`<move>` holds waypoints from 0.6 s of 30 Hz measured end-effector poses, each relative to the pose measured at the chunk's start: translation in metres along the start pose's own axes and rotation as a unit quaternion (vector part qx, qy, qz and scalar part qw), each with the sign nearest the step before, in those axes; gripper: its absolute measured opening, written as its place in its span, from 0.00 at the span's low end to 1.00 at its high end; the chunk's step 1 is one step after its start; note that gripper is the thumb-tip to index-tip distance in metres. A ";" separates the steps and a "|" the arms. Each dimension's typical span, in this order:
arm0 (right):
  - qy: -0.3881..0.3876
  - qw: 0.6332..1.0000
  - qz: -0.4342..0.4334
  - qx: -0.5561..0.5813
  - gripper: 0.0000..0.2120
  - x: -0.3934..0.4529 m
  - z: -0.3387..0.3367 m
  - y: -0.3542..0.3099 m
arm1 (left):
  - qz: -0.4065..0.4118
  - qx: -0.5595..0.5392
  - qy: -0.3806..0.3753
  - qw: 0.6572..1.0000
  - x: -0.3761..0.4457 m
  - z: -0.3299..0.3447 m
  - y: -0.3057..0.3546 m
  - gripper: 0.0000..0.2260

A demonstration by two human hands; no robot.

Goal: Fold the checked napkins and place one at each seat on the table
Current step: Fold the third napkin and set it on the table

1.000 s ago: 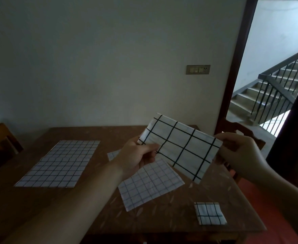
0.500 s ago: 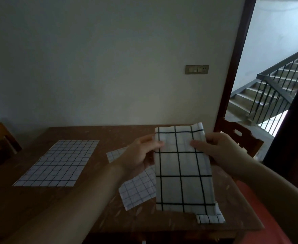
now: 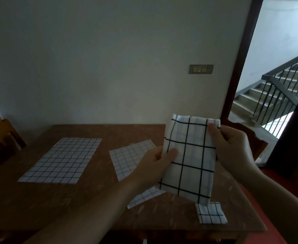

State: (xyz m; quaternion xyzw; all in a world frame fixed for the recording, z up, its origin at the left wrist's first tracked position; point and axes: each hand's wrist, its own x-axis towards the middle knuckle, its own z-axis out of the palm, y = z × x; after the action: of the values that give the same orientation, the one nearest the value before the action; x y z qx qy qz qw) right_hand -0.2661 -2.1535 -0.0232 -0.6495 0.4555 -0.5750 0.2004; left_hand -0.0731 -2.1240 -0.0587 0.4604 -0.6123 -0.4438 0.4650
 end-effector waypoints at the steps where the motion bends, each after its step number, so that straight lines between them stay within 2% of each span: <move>1: 0.005 1.000 -0.006 0.000 0.22 0.000 -0.001 -0.001 | 0.016 0.017 0.002 1.000 -0.001 0.001 -0.001 0.08; 3: -0.026 0.999 0.007 0.023 0.21 -0.001 -0.005 0.000 | 0.053 0.047 0.016 0.997 -0.002 0.001 0.000 0.10; 5: -0.162 0.982 0.075 0.061 0.27 -0.006 -0.011 0.002 | 0.077 0.055 0.041 0.995 -0.001 0.000 0.001 0.11; 6: -0.250 0.959 0.116 0.059 0.30 -0.008 -0.013 0.005 | 0.081 0.053 0.053 0.994 0.000 -0.002 0.002 0.12; 7: -0.322 0.935 0.143 0.042 0.28 -0.012 -0.014 0.007 | 0.084 0.051 0.060 0.993 0.001 -0.004 0.002 0.12; 8: -0.364 0.919 0.153 0.022 0.24 -0.015 -0.015 0.008 | 0.088 0.051 0.065 0.993 0.002 -0.006 0.002 0.12; 10: -0.364 0.920 0.146 0.003 0.18 -0.019 -0.012 0.008 | 0.098 0.057 0.068 0.991 0.004 -0.008 0.002 0.11; 12: -0.358 0.924 0.137 0.004 0.17 -0.021 -0.011 0.007 | 0.097 0.058 0.072 0.991 0.005 -0.010 0.001 0.12; 18: -0.402 0.899 0.170 0.035 0.16 -0.026 -0.010 0.008 | 0.098 0.041 0.092 0.990 0.005 -0.012 0.003 0.12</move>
State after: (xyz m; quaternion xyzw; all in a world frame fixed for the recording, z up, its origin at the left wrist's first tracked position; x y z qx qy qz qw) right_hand -0.2757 -2.1335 -0.0413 -0.7309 0.4188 -0.2375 0.4837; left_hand -0.0626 -2.1299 -0.0534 0.4560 -0.6269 -0.3261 0.5410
